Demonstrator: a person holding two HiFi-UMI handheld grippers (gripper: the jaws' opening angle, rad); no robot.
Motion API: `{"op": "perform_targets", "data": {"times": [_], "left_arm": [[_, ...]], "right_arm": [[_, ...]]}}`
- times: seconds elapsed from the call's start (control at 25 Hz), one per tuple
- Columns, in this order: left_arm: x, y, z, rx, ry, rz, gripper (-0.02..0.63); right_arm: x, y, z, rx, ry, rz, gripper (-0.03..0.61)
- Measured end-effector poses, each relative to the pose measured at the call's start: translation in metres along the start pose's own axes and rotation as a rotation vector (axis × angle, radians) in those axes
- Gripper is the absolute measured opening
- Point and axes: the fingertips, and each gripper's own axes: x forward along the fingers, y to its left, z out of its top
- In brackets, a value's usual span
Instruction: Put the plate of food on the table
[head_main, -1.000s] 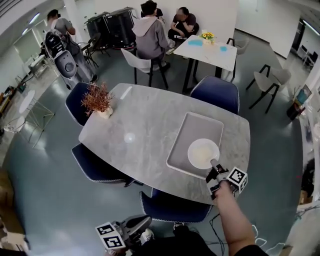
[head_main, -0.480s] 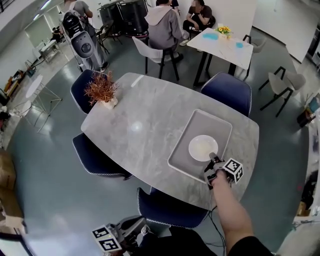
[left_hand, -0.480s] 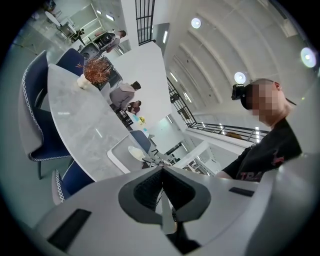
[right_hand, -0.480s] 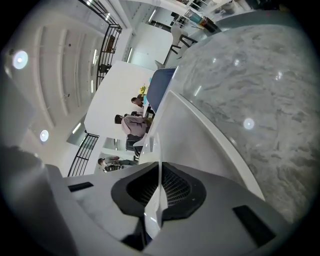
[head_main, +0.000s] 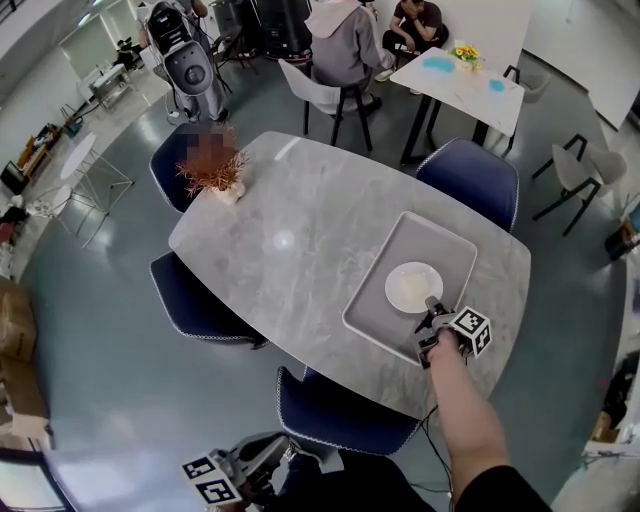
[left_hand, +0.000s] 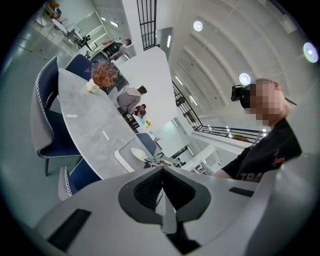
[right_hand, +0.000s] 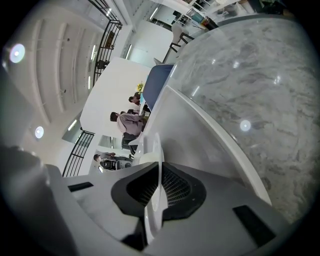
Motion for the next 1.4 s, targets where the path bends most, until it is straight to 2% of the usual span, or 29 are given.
{"op": "perform_targets", "data": {"times": [0.52,0.84,1.2,1.28,1.4], "left_arm": [[0.0,0.0,-0.008,-0.02,-0.003,0.018,0.006],[0.005,-0.002,-0.01,-0.02,0.005,0.001,0.005],[-0.001,-0.004,-0.009,-0.018,-0.007,-0.002,0.006],[-0.003,-0.004,-0.008,-0.017,-0.01,-0.004,0.006],[-0.007,-0.003,-0.009,-0.019,-0.017,-0.006,0.006]], "right_arm": [[0.015,-0.004,0.003,-0.003,-0.002,-0.015,0.02],[0.016,-0.001,0.006,-0.079,0.008,-0.071,0.021],[0.015,-0.004,0.008,-0.218,0.051,-0.24,0.035],[0.016,-0.005,0.007,-0.253,0.078,-0.278,0.069],[0.014,-0.005,0.007,-0.313,0.096,-0.327,0.074]]}}
